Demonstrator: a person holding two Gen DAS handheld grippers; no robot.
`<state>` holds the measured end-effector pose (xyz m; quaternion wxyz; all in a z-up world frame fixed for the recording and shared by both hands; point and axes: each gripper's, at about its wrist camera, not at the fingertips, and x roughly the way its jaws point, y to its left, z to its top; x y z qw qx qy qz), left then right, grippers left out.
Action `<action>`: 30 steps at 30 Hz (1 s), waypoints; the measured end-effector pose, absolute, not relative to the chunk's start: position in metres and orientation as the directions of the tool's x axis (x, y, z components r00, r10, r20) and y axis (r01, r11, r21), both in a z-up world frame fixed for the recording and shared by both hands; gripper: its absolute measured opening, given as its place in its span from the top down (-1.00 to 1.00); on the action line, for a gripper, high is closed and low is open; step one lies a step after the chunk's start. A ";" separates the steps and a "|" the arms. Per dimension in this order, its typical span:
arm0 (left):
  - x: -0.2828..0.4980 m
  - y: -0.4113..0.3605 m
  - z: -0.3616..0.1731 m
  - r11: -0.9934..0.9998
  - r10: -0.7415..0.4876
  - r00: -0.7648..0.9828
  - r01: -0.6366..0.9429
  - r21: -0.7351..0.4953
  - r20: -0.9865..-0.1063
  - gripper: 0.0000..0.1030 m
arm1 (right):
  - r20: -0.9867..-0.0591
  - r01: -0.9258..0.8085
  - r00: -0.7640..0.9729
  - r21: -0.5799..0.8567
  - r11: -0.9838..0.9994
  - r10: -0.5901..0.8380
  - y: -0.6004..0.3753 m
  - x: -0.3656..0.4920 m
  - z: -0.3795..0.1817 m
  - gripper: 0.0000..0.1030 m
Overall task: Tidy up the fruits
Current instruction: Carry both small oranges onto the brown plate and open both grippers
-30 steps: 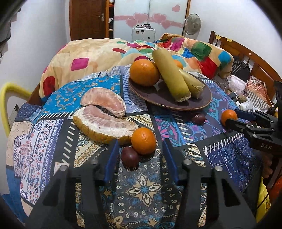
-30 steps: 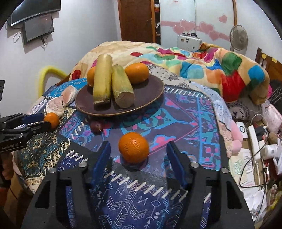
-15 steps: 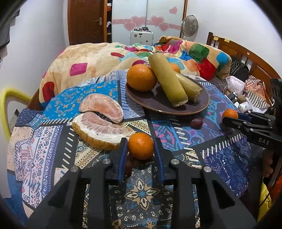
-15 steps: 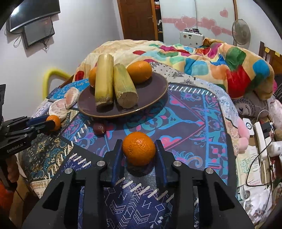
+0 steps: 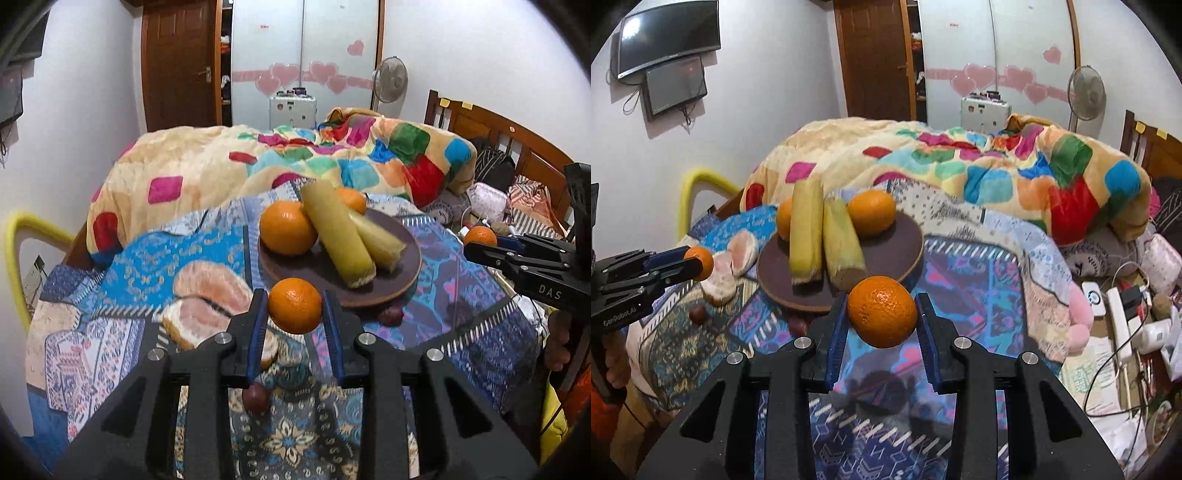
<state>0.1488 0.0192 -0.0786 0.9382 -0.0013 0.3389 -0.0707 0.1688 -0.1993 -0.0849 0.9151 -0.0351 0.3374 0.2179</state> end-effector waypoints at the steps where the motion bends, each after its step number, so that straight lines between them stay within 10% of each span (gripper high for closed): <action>1: 0.152 0.019 -0.077 0.990 -0.132 0.763 0.130 -0.050 -0.633 0.42 | -0.628 -0.421 0.681 0.084 0.903 0.376 -0.200 0.170 -0.083 0.36; 30: 0.240 0.009 -0.113 0.989 -0.142 0.674 0.118 -0.084 -0.725 0.42 | -0.683 -0.417 0.646 0.057 0.907 0.340 -0.168 0.251 -0.092 0.36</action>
